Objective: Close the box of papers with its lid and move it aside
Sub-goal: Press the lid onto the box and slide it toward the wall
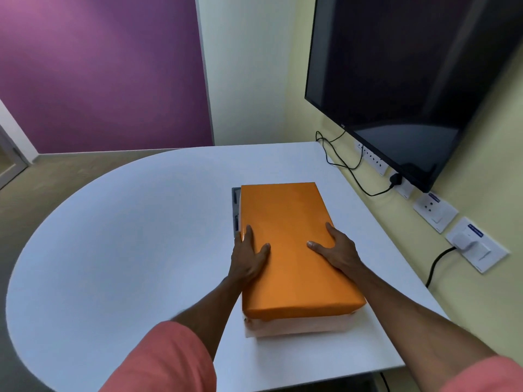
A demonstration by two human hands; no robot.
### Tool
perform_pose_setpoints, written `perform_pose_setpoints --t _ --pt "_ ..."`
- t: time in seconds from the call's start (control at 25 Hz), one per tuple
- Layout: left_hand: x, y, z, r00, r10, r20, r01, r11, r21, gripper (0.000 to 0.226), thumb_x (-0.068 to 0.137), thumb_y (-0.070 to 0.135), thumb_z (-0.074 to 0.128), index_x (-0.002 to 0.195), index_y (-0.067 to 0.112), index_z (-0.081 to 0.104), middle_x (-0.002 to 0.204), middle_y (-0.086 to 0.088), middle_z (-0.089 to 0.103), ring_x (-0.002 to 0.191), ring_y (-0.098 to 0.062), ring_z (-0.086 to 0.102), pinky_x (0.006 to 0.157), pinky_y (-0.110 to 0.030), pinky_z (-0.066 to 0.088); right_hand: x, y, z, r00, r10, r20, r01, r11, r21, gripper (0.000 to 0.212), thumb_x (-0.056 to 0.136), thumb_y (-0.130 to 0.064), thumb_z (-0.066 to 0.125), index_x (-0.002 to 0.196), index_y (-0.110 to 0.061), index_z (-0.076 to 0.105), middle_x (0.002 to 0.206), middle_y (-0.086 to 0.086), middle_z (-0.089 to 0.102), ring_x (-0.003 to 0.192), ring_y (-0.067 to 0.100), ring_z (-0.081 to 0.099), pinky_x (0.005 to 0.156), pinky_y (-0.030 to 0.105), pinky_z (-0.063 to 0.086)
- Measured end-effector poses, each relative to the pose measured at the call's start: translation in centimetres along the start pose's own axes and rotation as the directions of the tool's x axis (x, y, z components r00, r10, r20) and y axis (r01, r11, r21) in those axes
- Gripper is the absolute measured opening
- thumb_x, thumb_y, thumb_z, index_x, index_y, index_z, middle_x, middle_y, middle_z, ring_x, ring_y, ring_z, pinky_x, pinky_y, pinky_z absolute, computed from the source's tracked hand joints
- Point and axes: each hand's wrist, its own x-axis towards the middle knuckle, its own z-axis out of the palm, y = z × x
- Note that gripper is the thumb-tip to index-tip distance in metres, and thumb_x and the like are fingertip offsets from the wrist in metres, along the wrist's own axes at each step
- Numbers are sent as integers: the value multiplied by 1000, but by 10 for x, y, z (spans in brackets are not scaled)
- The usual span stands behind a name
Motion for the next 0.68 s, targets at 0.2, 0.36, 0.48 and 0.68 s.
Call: perform_pose_setpoints --t 0.2,0.36,0.48,0.68 --pt "6 43 45 1000 6 9 -6 1000 -22 84 91 52 50 154 19 5 162 -14 8 145 -38 23 115 -52 23 14 35 -48 1000 14 -17 -14 1000 8 98 72 -58 71 150 -22 24 155 9 34 140 32 34 114 51 32" --pt "2 74 91 1000 -7 10 7 1000 -29 83 92 50 50 154 17 5 162 -14 6 146 -38 20 116 -51 21 23 72 -86 1000 27 -3 -27 1000 0 98 72 -58 71 150 -23 25 155 8 34 141 31 34 115 50 31" --pt "-2 92 130 1000 -20 14 21 999 -35 84 91 50 51 154 17 5 162 -16 7 145 -39 22 115 -52 23 28 104 -113 999 42 11 -42 999 -21 98 71 -59 71 150 -24 26 155 7 35 141 31 34 114 49 32" --pt "-9 117 183 998 -51 36 52 998 -33 85 91 52 49 154 18 3 162 -15 5 144 -40 22 115 -54 24 33 147 -146 998 58 27 -58 998 2 94 73 -53 73 149 -23 28 154 8 36 140 31 36 114 46 33"
